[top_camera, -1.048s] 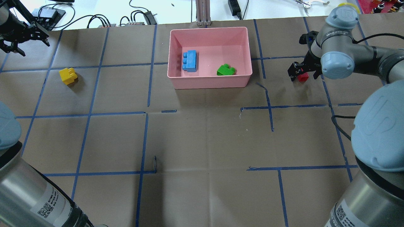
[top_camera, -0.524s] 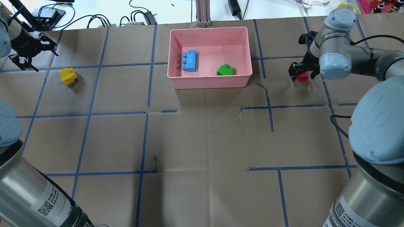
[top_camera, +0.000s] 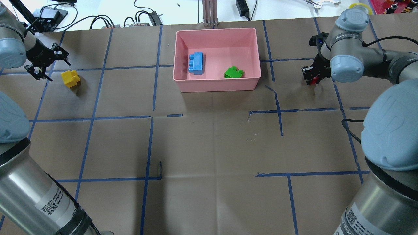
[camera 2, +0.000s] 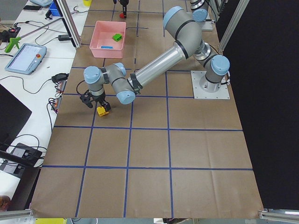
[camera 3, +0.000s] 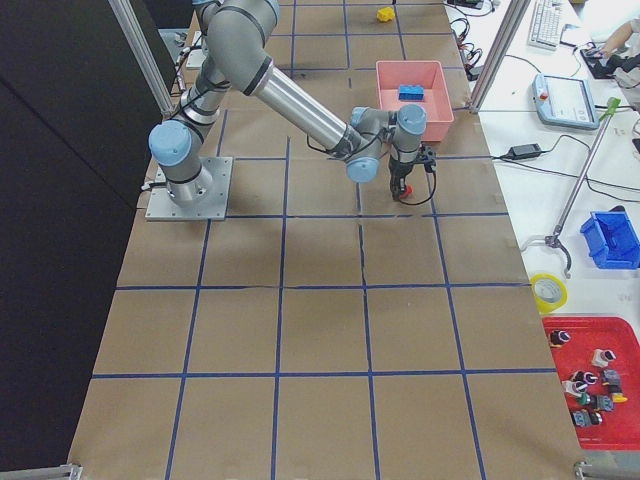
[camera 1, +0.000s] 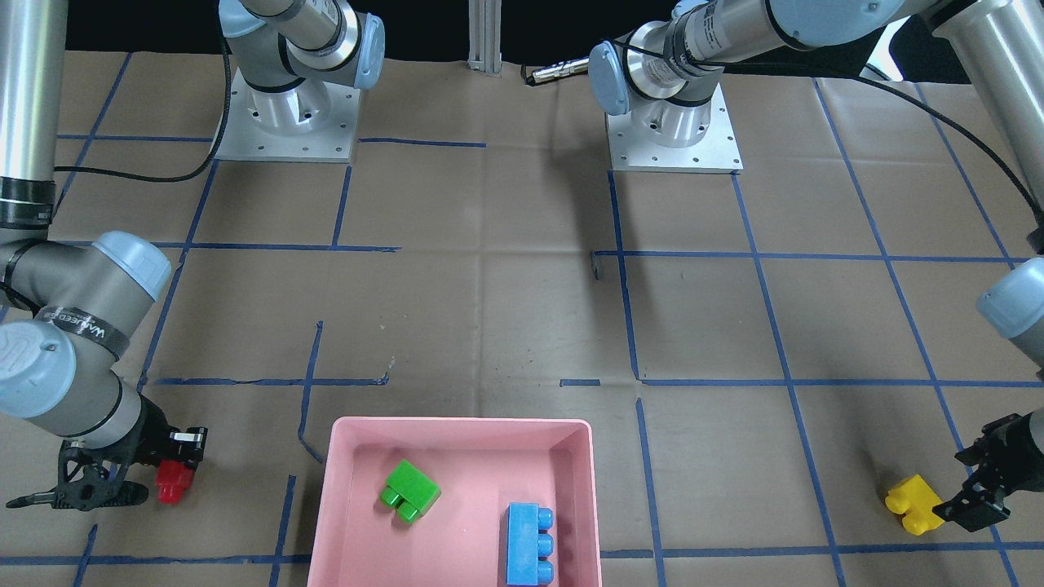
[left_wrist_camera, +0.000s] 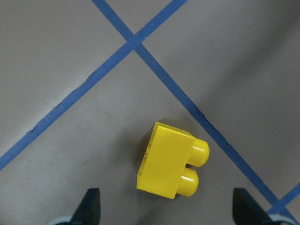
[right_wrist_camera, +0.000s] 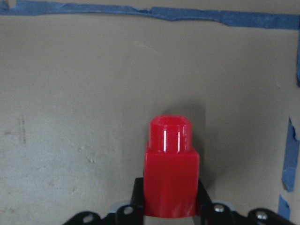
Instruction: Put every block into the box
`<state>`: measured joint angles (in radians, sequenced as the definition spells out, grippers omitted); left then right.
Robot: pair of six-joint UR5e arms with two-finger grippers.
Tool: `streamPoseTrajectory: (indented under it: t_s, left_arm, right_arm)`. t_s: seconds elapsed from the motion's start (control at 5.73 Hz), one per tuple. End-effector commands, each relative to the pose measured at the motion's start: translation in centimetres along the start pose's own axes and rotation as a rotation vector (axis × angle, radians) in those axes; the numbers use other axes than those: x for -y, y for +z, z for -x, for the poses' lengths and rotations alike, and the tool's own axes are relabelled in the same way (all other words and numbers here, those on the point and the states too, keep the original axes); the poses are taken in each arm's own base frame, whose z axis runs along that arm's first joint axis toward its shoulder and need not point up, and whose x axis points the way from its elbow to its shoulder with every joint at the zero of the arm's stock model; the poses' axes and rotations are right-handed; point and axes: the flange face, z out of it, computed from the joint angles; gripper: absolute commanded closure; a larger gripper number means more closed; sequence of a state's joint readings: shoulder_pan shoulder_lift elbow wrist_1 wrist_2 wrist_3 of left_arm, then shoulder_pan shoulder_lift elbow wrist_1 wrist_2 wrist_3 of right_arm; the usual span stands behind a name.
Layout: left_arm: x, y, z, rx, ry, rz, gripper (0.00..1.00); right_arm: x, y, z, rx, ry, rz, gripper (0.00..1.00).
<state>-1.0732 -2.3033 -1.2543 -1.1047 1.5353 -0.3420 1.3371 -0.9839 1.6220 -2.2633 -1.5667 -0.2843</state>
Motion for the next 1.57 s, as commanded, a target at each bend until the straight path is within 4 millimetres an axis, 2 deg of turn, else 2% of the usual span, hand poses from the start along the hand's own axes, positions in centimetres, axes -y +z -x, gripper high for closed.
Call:
streamPoseTrajectory:
  t_s: [0.0,0.17,0.35,0.52,0.7,0.87,1.05,1.22,1.4]
  left_arm:
    - [0.4,2.9,-0.2,-0.003,0.003,0.004,0.00]
    - [0.5,4.0,-0.3,-0.002,0.003,0.007,0.00]
    - [0.4,4.7,-0.3,0.001,0.004,0.017,0.00]
    - [0.4,5.1,-0.3,0.003,0.003,0.021,0.00]
    - [0.5,5.1,-0.3,0.000,0.003,0.013,0.01]
    - [0.6,5.0,-0.4,-0.004,0.005,0.008,0.13]
    - [0.5,5.0,-0.4,-0.005,0.005,0.008,0.28]
    - [0.5,5.0,-0.5,-0.007,0.006,0.009,0.38]
    - [0.4,4.9,-0.7,-0.024,0.008,0.015,0.50]
  right_arm:
    - [-0.2,-5.2,0.0,-0.031,0.009,-0.027,0.95]
    - [-0.3,-9.2,0.7,-0.008,0.076,0.007,0.95]
    - [0.5,-13.8,2.7,0.074,0.172,0.017,0.95]
    - [1.6,-16.9,7.2,0.167,0.169,0.042,0.95]
    - [2.3,-18.1,13.3,0.241,0.209,0.035,0.94]
    - [2.8,-17.0,18.9,0.412,0.259,0.064,0.94]
    - [5.4,-14.0,22.8,0.523,0.251,-0.033,0.94]
    - [6.5,-11.9,26.5,0.542,0.299,-0.035,0.92]
    - [6.5,-11.2,27.4,0.542,0.270,-0.057,0.57]
